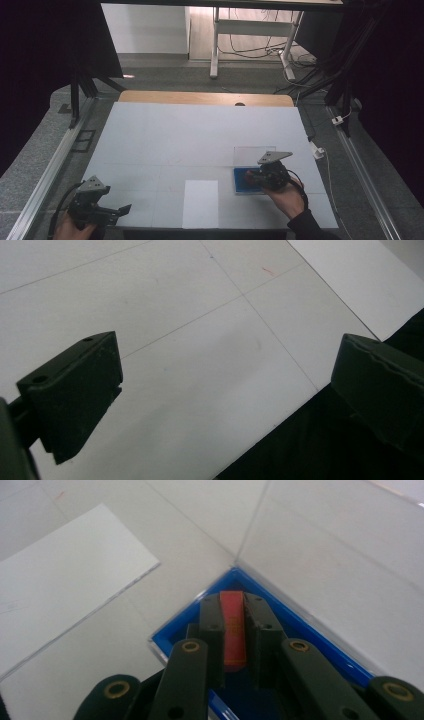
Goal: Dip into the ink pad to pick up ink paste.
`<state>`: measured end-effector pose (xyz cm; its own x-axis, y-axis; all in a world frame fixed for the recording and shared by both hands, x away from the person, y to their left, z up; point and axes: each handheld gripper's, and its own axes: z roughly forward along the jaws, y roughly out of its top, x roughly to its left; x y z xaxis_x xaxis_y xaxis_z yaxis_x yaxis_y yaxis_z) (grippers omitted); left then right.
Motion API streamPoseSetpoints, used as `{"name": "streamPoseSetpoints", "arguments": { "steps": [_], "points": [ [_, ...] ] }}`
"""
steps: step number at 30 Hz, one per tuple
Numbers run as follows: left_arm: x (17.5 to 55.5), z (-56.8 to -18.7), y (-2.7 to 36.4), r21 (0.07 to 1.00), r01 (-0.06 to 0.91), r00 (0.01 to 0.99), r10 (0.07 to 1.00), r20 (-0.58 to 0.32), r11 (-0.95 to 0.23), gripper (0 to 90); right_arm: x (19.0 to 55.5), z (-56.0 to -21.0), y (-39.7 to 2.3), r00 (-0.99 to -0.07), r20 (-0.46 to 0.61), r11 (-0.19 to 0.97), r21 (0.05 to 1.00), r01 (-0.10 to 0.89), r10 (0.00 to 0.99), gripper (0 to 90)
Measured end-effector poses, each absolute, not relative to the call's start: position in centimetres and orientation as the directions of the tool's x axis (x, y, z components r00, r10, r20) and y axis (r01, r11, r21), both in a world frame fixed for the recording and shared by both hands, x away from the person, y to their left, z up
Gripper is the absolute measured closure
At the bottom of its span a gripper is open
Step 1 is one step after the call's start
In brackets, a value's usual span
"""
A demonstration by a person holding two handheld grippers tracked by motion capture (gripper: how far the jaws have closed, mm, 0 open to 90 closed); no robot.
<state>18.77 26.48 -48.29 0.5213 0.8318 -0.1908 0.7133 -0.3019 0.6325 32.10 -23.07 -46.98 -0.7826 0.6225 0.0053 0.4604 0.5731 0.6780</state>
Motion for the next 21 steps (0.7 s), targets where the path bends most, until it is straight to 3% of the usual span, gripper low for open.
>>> {"name": "streamPoseSetpoints", "arguments": {
  "steps": [11, 21],
  "points": [
    [18.8, -48.3, 26.5, 0.632, 0.713, 0.522, 0.832, -0.188, -0.304, 0.6, 33.0, -46.5, -26.0, -0.699, 0.009, 0.498, 0.696, 0.517, 0.715, 79.6],
    [18.8, -48.3, 26.5, 0.632, 0.712, 0.523, 0.832, -0.187, -0.306, 0.7, 33.7, -46.8, -27.4, -0.662, -0.022, 0.497, 0.679, 0.540, 0.749, 79.6]
  ]
}}
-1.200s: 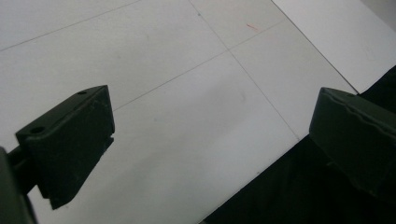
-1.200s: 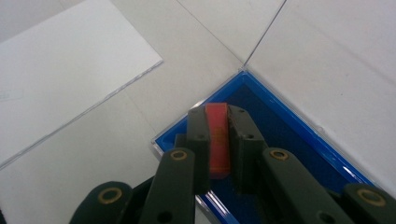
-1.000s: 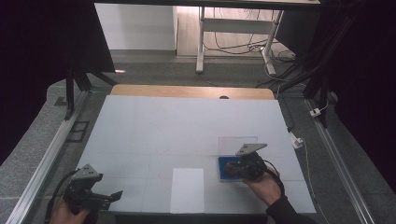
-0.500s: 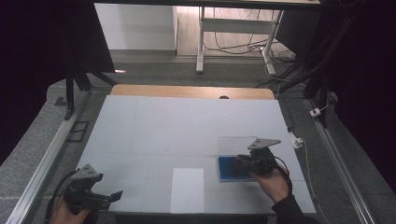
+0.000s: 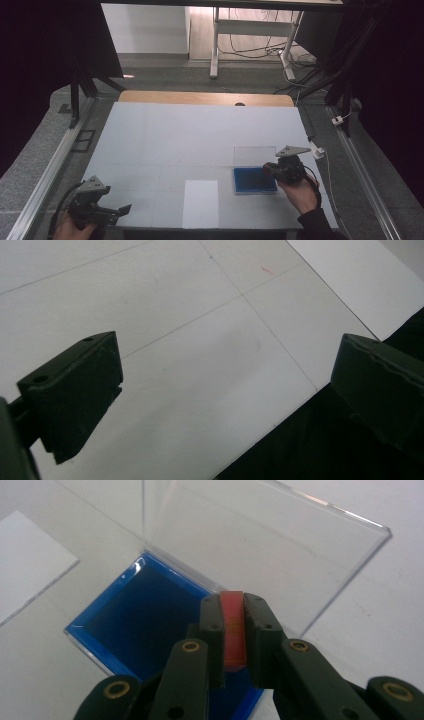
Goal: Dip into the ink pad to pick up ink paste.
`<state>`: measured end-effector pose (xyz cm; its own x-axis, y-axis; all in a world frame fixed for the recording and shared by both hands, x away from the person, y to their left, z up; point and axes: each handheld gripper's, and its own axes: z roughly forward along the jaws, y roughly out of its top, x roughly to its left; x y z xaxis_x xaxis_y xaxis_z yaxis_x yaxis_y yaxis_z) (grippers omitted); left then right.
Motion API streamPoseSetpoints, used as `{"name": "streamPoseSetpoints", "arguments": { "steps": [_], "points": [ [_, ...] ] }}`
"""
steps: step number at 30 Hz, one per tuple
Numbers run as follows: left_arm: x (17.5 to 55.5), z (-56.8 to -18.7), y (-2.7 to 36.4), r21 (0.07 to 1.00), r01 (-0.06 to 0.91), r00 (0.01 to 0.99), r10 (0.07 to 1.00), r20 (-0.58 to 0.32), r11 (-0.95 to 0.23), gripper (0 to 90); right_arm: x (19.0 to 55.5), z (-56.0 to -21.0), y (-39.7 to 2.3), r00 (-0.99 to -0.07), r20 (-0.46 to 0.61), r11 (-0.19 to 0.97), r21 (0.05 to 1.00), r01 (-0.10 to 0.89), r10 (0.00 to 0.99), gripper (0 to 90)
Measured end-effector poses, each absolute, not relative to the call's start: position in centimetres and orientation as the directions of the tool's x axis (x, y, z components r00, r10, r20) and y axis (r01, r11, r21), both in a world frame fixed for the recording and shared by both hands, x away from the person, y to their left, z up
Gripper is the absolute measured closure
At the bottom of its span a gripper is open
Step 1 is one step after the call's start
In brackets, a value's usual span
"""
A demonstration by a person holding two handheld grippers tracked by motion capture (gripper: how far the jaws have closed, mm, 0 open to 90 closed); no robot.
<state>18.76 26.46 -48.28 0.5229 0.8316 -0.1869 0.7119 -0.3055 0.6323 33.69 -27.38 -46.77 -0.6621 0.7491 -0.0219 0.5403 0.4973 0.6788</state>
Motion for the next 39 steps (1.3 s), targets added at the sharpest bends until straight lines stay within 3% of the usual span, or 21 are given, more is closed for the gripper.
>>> {"name": "streamPoseSetpoints", "arguments": {
  "steps": [22, 32, 39],
  "points": [
    [18.7, -48.3, 26.4, 0.629, 0.713, 0.525, 0.831, -0.184, -0.310, 0.7, 34.3, -47.8, -27.4, -0.643, -0.012, 0.501, 0.638, 0.585, 0.766, 80.2],
    [18.8, -48.3, 26.3, 0.628, 0.712, 0.526, 0.831, -0.181, -0.314, 0.7, 33.6, -47.8, -25.9, -0.658, -0.135, 0.587, 0.606, 0.537, 0.741, 80.3],
    [18.8, -48.3, 26.3, 0.628, 0.710, 0.529, 0.830, -0.177, -0.318, 0.7, 34.1, -48.0, -27.0, -0.642, -0.031, 0.508, 0.640, 0.576, 0.766, 80.3]
  ]
}}
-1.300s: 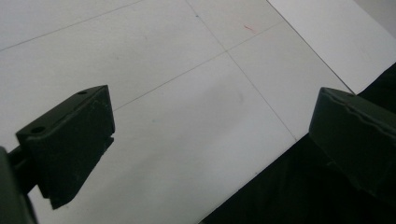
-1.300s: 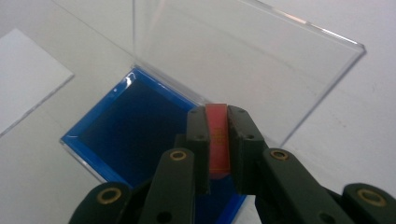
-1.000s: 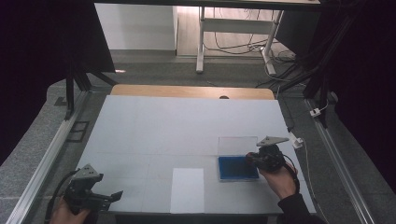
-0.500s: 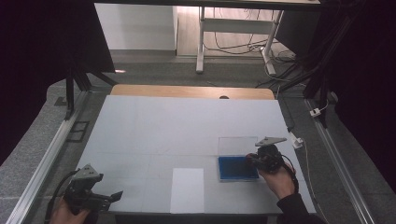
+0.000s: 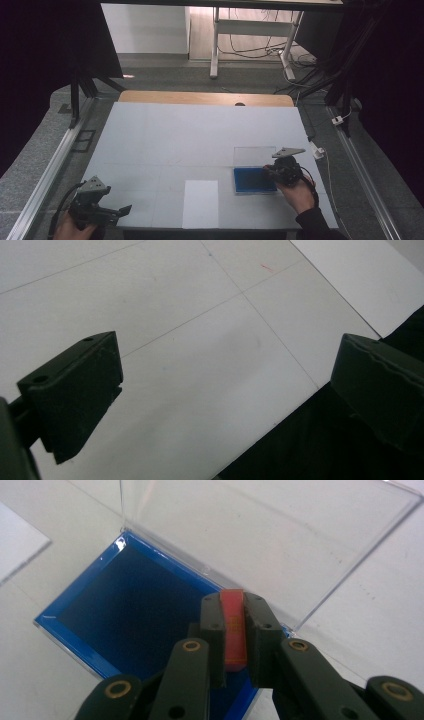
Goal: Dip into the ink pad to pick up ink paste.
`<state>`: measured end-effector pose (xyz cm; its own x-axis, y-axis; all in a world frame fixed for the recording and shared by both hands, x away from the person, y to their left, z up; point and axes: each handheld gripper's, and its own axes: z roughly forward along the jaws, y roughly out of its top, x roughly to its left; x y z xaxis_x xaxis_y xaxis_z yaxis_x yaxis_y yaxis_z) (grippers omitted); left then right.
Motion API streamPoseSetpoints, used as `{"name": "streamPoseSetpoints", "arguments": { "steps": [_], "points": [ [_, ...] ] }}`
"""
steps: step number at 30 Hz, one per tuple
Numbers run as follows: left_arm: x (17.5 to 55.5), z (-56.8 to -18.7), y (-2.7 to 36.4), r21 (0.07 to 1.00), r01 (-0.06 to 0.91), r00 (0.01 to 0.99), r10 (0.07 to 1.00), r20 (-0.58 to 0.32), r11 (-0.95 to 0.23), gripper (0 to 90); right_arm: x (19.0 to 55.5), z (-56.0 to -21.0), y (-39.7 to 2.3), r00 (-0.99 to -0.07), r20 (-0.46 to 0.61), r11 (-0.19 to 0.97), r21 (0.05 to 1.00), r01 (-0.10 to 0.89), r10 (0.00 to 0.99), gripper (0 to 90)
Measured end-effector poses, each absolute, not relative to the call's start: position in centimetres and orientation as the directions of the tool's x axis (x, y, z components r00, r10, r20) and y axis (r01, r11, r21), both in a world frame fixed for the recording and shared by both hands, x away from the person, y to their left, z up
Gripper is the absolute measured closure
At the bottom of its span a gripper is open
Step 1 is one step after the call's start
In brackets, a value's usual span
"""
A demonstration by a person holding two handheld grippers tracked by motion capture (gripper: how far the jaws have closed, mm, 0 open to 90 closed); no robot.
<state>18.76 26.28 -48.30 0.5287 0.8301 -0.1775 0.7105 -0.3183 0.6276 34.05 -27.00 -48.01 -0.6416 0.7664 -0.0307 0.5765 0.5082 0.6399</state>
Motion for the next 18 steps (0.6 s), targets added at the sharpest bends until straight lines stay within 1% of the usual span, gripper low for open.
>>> {"name": "streamPoseSetpoints", "arguments": {
  "steps": [2, 4, 7, 9, 13, 16, 18],
  "points": [
    [18.8, -48.3, 26.3, 0.628, 0.710, 0.528, 0.831, -0.176, -0.318, 0.7, 34.3, -48.1, -27.5, -0.638, 0.008, 0.482, 0.647, 0.590, 0.770, 80.3],
    [18.8, -48.3, 26.3, 0.629, 0.710, 0.528, 0.831, -0.176, -0.318, 0.6, 34.4, -48.1, -27.7, -0.636, 0.019, 0.473, 0.651, 0.594, 0.772, 80.3],
    [18.7, -48.3, 26.3, 0.631, 0.708, 0.529, 0.830, -0.175, -0.318, 0.6, 34.3, -48.1, -27.5, -0.634, 0.013, 0.477, 0.647, 0.595, 0.773, 80.3],
    [18.7, -48.3, 26.2, 0.631, 0.707, 0.530, 0.830, -0.173, -0.320, 0.7, 34.1, -48.0, -27.0, -0.641, -0.029, 0.507, 0.640, 0.577, 0.767, 80.4],
    [18.7, -48.2, 26.3, 0.636, 0.706, 0.527, 0.831, -0.177, -0.312, 0.5, 33.9, -47.9, -26.5, -0.649, -0.071, 0.540, 0.626, 0.562, 0.758, 80.3],
    [18.7, -48.2, 26.4, 0.642, 0.703, 0.528, 0.830, -0.182, -0.306, 0.1, 33.9, -48.0, -26.6, -0.643, -0.060, 0.528, 0.631, 0.568, 0.764, 80.3],
    [18.7, -48.2, 26.5, 0.647, 0.697, 0.534, 0.826, -0.182, -0.308, 0.1, 34.1, -48.0, -27.0, -0.638, -0.030, 0.505, 0.641, 0.578, 0.769, 80.2]
  ]
}}
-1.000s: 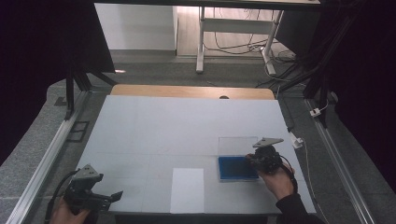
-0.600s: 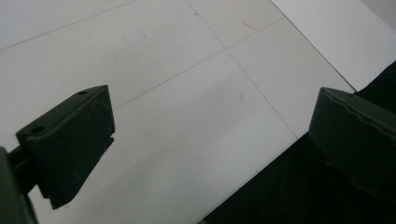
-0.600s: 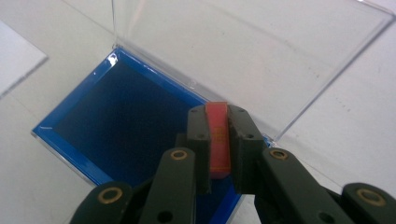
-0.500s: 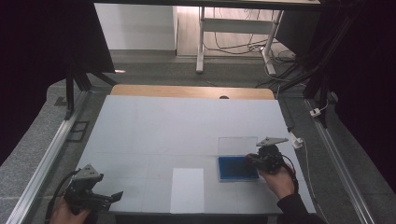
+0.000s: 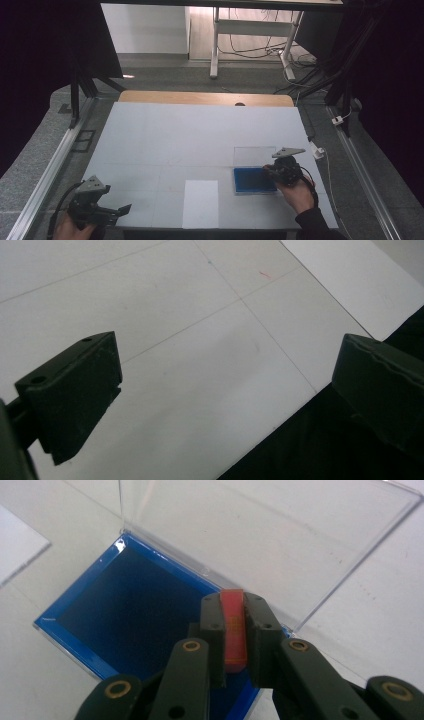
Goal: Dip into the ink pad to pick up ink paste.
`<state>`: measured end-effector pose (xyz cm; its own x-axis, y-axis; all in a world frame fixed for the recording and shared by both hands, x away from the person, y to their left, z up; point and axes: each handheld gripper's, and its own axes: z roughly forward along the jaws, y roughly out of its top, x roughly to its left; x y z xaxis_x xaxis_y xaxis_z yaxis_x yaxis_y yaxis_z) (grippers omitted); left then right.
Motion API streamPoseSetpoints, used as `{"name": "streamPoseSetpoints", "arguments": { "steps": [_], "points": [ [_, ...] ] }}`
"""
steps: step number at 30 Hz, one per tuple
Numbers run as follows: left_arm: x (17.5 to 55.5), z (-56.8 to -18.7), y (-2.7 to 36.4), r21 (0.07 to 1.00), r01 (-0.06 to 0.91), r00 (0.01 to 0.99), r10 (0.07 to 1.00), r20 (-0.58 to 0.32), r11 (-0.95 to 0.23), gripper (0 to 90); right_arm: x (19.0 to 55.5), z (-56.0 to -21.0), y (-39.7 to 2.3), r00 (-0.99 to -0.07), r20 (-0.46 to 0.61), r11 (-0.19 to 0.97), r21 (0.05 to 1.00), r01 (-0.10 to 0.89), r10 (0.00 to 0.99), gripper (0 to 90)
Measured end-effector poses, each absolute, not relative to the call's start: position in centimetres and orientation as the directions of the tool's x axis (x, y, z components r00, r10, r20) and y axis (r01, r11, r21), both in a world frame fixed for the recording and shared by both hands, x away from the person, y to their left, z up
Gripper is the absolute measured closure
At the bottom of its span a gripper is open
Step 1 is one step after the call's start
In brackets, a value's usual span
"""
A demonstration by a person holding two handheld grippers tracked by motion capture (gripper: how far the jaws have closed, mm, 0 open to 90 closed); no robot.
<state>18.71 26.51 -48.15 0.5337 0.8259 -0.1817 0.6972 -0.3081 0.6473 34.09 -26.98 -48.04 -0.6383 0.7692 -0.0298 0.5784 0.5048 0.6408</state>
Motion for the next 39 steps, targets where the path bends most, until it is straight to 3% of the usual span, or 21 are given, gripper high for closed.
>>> {"name": "streamPoseSetpoints", "arguments": {
  "steps": [6, 18, 39],
  "points": [
    [18.6, -48.1, 26.7, 0.674, 0.667, 0.553, 0.817, -0.163, -0.317, 0.1, 34.4, -48.2, -27.6, -0.618, 0.031, 0.452, 0.655, 0.606, 0.785, 80.2],
    [19.0, -48.2, 27.1, 0.663, 0.688, 0.552, 0.805, -0.217, -0.293, 1.2, 34.0, -47.9, -26.9, -0.638, -0.032, 0.502, 0.648, 0.572, 0.769, 79.6],
    [19.1, -48.3, 27.3, 0.656, 0.697, 0.563, 0.788, -0.249, -0.291, 2.1, 32.4, -46.1, -26.6, -0.684, 0.006, 0.476, 0.715, 0.513, 0.729, 79.4]
  ]
}}
